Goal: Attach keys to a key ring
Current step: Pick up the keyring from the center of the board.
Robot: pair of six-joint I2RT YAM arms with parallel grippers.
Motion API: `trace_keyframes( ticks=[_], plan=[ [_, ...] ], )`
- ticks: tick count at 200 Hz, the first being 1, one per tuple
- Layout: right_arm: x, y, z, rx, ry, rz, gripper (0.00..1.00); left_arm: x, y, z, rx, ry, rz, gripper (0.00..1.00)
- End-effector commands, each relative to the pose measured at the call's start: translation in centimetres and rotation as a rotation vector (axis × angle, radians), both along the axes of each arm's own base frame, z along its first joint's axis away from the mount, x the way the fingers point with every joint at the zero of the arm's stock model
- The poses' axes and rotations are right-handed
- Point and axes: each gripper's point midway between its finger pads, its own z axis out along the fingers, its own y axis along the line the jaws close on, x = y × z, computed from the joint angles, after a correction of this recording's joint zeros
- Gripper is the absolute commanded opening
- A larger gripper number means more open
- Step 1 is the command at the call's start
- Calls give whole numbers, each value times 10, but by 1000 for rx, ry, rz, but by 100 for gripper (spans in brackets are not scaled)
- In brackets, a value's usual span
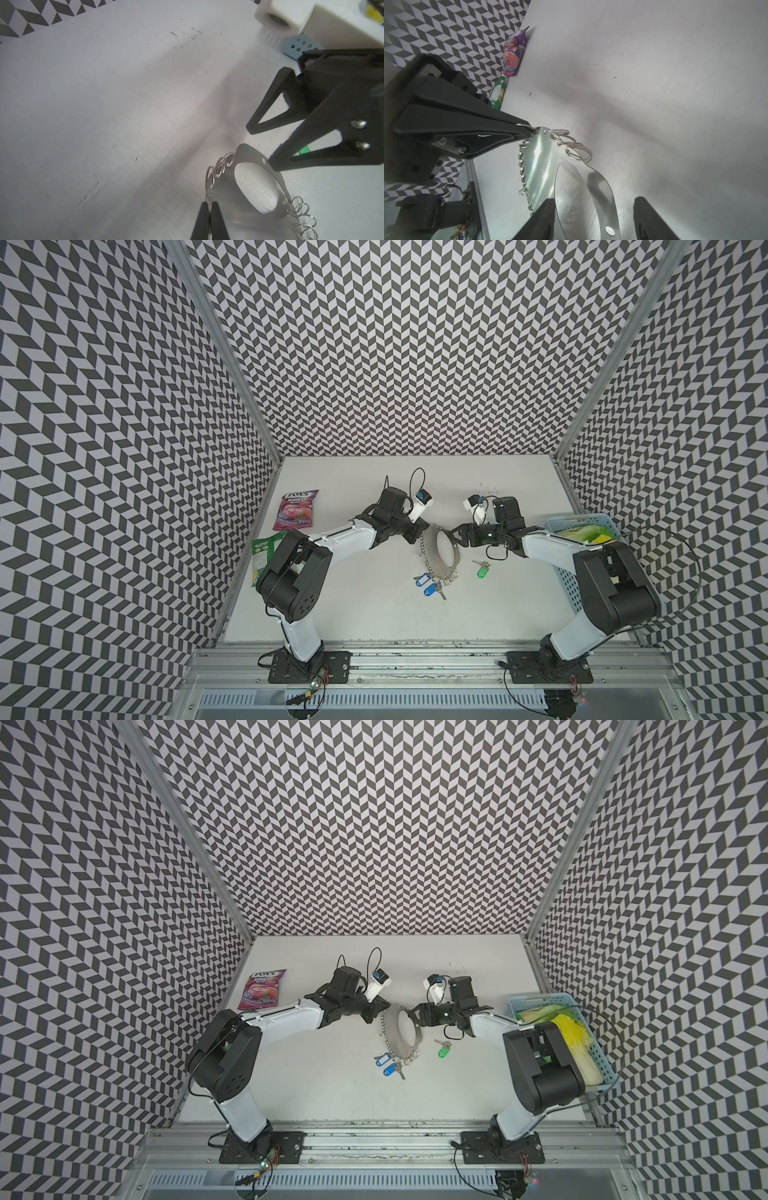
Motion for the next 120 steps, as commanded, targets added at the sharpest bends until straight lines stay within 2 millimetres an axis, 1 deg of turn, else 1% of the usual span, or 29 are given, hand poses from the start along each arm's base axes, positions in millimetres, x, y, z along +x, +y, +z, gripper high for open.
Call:
trace_keyframes(
  ticks=[1, 31, 51, 77, 120],
  plan=[
    [-2, 11, 3, 77, -22, 62, 62, -3, -7, 20, -52, -35, -24, 0],
    [-4, 15, 2, 118, -30, 85, 61, -4, -7, 22, -59, -39, -29, 0],
    [-7, 18, 4, 138, -28, 106, 58, -3, -7, 22, -60, -38, -27, 0],
    [-13, 20, 9, 164, -38, 125, 49, -1, -6, 21, -63, -33, -16, 0],
    [-29, 29, 21, 201, -44, 176, 27, 7, 0, 25, -90, -26, 14, 0]
  ],
)
